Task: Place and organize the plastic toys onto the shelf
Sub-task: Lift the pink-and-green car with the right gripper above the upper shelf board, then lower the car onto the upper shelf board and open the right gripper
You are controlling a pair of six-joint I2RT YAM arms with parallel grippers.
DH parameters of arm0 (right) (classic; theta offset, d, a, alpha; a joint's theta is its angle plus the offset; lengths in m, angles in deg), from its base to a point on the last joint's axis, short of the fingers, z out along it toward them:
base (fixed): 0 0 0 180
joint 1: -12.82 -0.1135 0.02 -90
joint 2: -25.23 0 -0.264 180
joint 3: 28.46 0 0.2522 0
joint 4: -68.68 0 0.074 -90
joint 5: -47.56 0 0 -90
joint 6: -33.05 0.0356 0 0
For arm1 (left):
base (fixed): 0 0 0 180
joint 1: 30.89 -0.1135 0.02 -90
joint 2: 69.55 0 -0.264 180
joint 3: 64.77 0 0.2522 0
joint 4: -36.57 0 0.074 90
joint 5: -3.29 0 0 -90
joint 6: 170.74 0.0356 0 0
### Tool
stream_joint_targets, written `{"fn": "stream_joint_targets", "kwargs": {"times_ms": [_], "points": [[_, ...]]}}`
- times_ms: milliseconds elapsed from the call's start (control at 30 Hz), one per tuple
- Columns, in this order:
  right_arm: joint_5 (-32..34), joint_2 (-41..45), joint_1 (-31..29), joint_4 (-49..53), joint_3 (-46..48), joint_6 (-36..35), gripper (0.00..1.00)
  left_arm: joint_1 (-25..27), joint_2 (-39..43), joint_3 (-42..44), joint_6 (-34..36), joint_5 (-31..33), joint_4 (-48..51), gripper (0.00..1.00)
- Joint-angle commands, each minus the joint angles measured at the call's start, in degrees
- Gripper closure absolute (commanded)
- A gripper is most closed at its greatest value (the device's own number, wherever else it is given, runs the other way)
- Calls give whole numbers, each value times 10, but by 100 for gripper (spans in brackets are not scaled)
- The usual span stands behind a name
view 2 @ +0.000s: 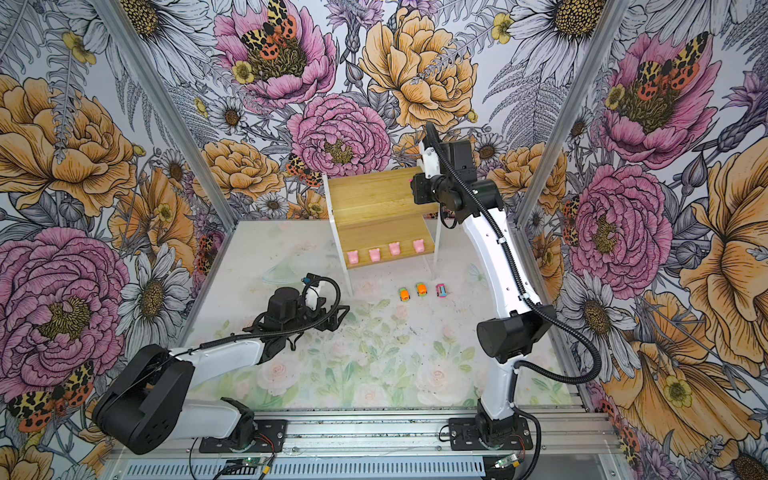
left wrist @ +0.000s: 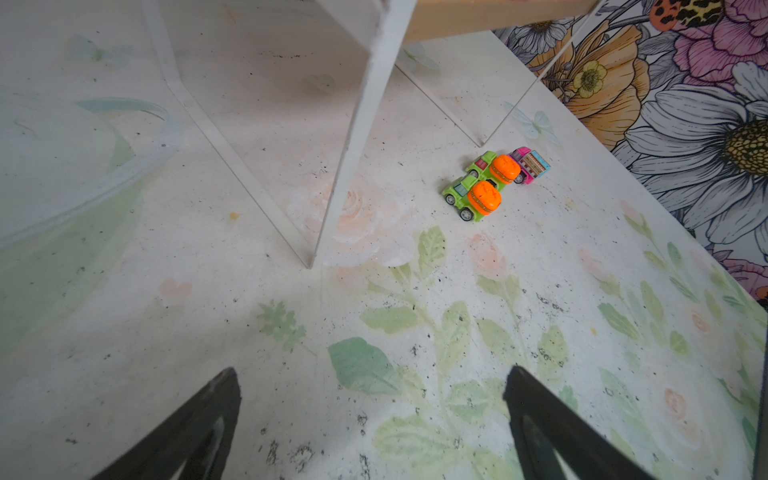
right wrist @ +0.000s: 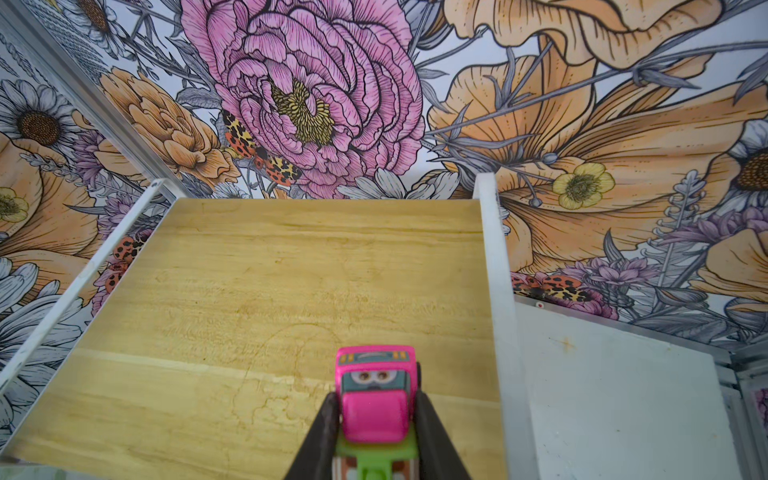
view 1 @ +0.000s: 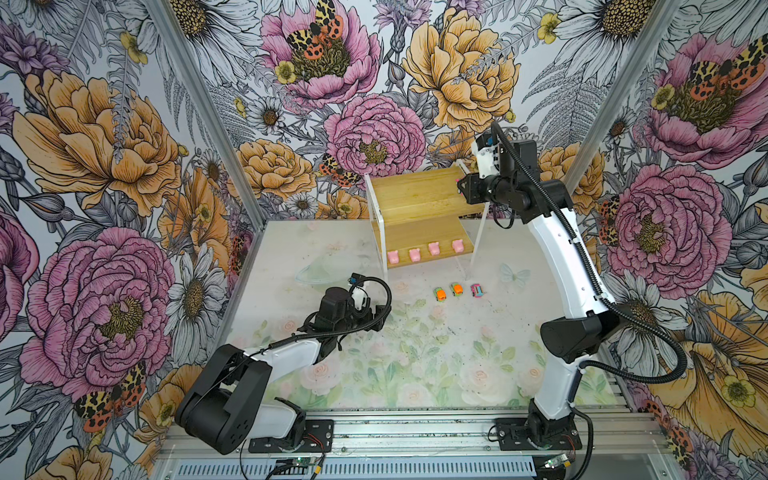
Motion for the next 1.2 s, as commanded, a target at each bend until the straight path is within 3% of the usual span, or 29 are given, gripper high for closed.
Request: {"fn": "stream_joint_targets", "kwargs": {"times_ms": [0,767,1167], "points": [[48,-20,-9,27,-18,-9,76,3,4,-10,8,7,1,1],[103,-62,-20,49,-64,-5,73,3,-22,-19,9,5,-7,1],[103,-65,-21,49,-68,-5,65,2,-23,-18,9,4,-13,1]]}}
